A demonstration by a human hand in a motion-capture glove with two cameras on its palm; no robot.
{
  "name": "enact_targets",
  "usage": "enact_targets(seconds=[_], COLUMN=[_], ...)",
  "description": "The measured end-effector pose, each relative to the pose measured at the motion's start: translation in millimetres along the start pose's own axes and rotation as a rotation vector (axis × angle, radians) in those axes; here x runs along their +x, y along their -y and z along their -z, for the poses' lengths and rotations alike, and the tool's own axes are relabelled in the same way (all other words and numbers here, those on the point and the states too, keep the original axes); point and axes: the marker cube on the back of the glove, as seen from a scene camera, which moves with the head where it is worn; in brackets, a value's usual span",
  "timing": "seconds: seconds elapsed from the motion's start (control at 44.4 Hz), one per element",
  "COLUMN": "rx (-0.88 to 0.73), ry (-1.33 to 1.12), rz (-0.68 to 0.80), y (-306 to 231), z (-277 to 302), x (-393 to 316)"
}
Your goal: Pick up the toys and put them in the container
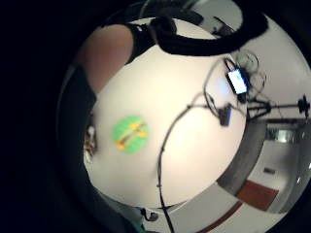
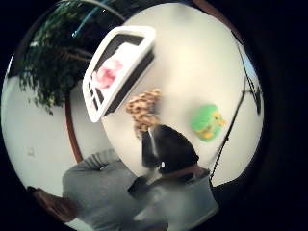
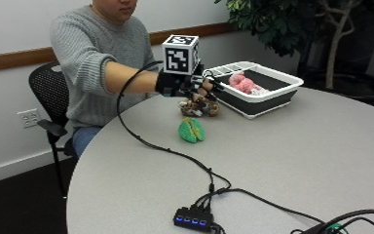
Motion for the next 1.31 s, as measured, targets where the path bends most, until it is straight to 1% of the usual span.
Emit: enact_targets(seconds=[0.068, 0.225, 0.315, 0.405, 0.45, 0.518, 0.585, 0.945, 1.08, 1.215, 1.305], rx=[-0.011, -0.069, -0.137, -0.221, -0.238, -0.196, -0.140, -0.099, -0.071, 0.008, 0.046], ry=[0.025, 0.049, 0.046, 0.006, -0.020, -0.043, -0.041, -0.072, -0.103, -0.147, -0.179], rz=[-0.037, -0.032, -0.021, -0.015, -0.010, -0.007, -0.011, -0.020, -0.015, 0.001, -0.006], y=[-7.8, -15.7, -17.9, -21.4, -23.7, -25.6, -25.2, -20.7, -18.6, -14.6, -10.2], z=[-4.9, -31.0, -56.3, -93.3, -111.1, -126.6, -129.3, -127.5, -125.0, -118.7, -98.6], x=[17.9, 23.2, 20.6, 17.6, 14.6, 10.0, 8.0, 3.6, 0.7, -1.8, -7.0])
